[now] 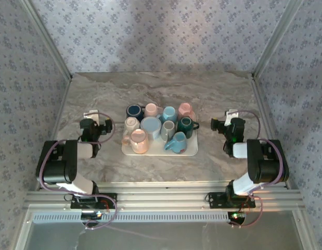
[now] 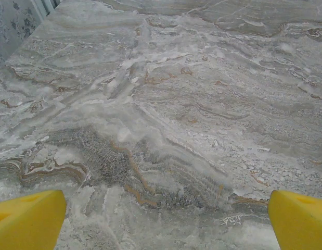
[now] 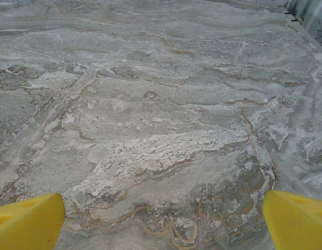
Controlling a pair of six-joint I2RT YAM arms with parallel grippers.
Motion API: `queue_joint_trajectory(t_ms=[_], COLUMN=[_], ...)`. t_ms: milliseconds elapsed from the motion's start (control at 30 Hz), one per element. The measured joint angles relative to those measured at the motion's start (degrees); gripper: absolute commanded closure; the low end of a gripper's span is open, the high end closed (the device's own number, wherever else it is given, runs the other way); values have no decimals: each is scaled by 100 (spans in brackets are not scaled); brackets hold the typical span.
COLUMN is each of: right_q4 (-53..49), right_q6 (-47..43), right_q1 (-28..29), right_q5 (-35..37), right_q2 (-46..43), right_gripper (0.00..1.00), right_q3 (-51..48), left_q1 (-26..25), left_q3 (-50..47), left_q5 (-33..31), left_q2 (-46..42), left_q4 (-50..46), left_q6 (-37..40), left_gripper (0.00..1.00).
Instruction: Turn the mug right side up
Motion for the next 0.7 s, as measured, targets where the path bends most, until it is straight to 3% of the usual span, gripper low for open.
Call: queue_joint_trajectory(t_ms=[700], right_q4=[0], right_q6=[2], right_q1=[-55], right_q5=[-63], right_q2=[0], right_gripper=[0], right_q3=[0], left_q1=[0], left_q3=[4], left_q5=[2], left_q2=[0], left_q4=[-13], left_q6=[0], left_gripper=[0])
